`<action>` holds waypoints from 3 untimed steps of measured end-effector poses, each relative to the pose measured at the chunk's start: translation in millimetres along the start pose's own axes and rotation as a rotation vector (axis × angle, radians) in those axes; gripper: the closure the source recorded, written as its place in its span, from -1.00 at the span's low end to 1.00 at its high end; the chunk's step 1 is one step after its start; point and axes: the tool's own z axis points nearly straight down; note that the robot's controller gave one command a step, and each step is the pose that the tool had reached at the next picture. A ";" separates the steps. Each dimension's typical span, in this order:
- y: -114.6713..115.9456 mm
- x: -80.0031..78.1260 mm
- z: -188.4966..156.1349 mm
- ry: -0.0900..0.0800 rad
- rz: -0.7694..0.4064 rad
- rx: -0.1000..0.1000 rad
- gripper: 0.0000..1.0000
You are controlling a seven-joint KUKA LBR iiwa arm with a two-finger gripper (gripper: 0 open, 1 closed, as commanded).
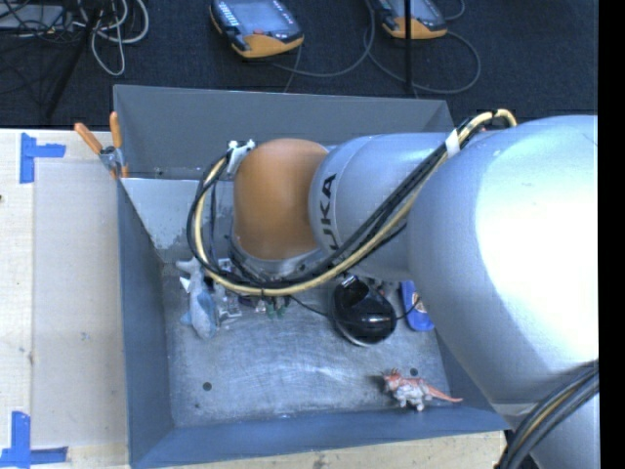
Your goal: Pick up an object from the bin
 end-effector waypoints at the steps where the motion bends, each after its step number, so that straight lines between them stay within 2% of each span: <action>1: 0.0 0.0 0.0 0.000 0.001 0.000 1.00; 3: 0.1 0.0 0.0 0.000 0.001 0.000 1.00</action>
Offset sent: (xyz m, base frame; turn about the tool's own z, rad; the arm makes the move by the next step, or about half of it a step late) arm 0.0000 0.0000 0.0000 0.0000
